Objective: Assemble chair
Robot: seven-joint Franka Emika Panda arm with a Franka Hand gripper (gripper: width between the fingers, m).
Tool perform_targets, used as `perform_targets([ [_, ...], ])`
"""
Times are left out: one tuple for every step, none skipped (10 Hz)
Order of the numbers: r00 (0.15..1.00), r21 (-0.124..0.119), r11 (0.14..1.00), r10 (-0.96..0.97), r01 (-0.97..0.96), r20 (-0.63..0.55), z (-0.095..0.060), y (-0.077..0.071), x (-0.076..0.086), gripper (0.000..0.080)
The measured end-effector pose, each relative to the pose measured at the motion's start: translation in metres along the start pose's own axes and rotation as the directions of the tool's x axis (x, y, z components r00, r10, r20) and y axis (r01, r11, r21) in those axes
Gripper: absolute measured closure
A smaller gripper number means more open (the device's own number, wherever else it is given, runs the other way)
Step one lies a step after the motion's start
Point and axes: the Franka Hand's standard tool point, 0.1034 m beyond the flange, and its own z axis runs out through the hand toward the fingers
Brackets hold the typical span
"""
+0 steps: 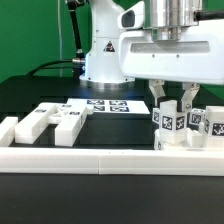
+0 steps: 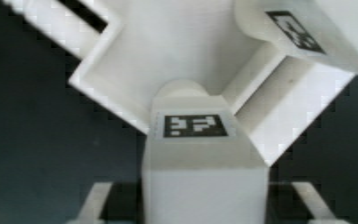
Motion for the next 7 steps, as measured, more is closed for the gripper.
perform_targets([
  [0.997, 0.000, 0.997, 0.073, -0.073, 0.001, 0.0001, -0.0001, -0.0003, 0.0509],
  [0.991, 0.001, 0.991, 0.135, -0.135, 0.002, 0.0003, -0.0002, -0.0006, 0.0509],
  [0.971, 0.002, 0.971, 0.237, -0.237, 0.006, 0.0005, -0.0008, -0.0019, 0.0509],
  [0.961, 0.002, 0.961, 0.276, -0.276, 0.008, 0.0006, -0.0013, -0.0029, 0.0509],
  [0.932, 0.002, 0.932, 0.361, -0.361, 0.010, 0.0004, -0.0014, -0.0027, 0.0509],
  [0.924, 0.002, 0.924, 0.381, -0.381, 0.011, 0.0004, -0.0015, -0.0027, 0.0509],
  [0.934, 0.002, 0.934, 0.358, -0.358, 0.010, 0.0004, -0.0015, -0.0027, 0.0508],
])
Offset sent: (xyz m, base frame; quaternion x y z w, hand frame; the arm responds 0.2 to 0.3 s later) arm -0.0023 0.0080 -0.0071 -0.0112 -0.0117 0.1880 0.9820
